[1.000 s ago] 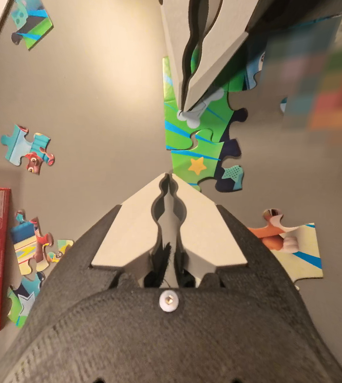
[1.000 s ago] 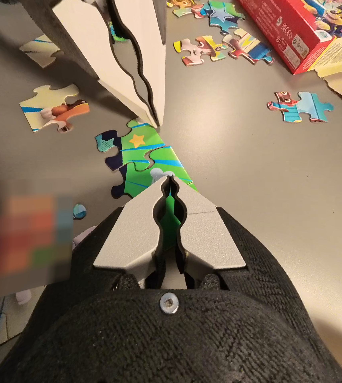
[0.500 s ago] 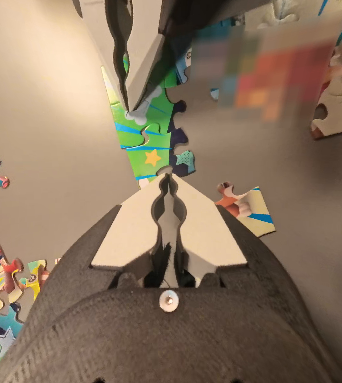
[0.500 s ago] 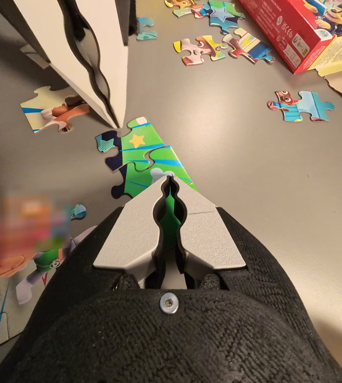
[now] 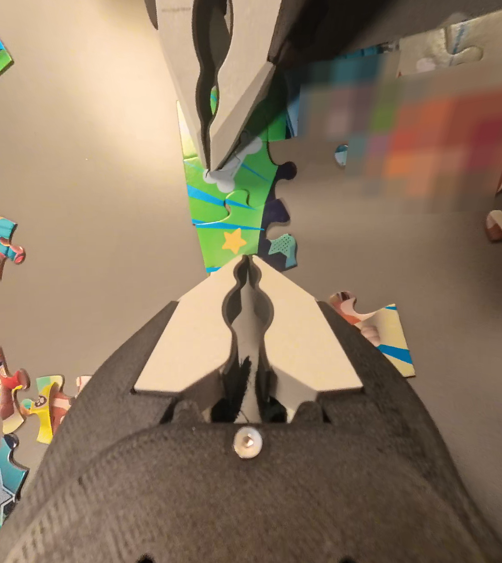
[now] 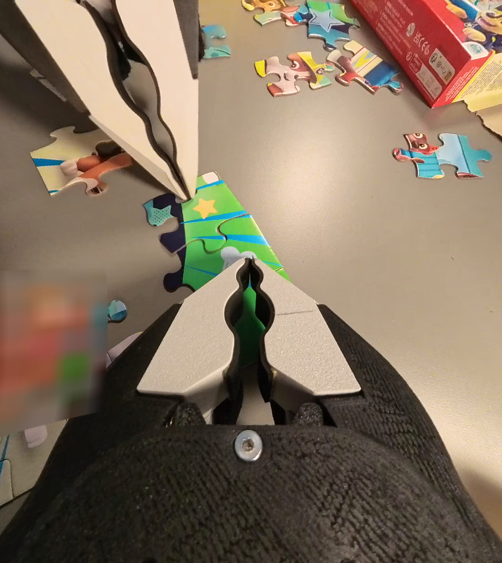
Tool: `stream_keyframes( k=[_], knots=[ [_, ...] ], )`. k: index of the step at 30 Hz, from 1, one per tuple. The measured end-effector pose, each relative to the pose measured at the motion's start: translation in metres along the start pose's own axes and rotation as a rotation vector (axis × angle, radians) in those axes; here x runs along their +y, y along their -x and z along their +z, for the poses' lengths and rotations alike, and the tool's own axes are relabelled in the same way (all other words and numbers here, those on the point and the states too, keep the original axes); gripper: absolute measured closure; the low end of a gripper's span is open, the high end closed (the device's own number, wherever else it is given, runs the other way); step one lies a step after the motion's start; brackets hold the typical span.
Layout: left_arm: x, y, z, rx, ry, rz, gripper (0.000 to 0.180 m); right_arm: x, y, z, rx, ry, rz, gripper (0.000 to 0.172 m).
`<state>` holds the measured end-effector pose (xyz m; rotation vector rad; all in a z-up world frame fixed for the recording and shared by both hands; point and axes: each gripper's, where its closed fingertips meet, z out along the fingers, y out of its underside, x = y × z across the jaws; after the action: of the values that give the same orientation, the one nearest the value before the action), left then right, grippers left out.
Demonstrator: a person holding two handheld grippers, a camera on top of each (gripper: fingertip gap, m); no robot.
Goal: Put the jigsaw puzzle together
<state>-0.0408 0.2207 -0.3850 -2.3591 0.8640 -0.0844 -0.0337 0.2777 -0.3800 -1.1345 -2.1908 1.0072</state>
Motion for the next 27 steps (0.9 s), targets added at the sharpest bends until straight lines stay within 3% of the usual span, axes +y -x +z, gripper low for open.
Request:
stream_keyframes(
  k=[12,16,20,27],
  knots=[
    [0.005,0.006,-0.002,-0.015,0.0,0.019,0.18,-0.001,0.001,0.0,-0.007,-0.008,-0.001,0.172],
    [0.005,0.006,-0.002,-0.014,-0.002,0.017,0.18,-0.023,0.013,-0.005,-0.061,-0.121,0.001,0.172],
    [0.005,0.006,-0.002,-0.013,-0.002,0.016,0.18,-0.012,0.021,0.009,-0.061,-0.027,-0.046,0.172],
    [0.005,0.007,-0.002,-0.019,-0.001,0.019,0.18,-0.011,0.022,0.012,-0.071,-0.002,-0.003,0.172]
  ],
)
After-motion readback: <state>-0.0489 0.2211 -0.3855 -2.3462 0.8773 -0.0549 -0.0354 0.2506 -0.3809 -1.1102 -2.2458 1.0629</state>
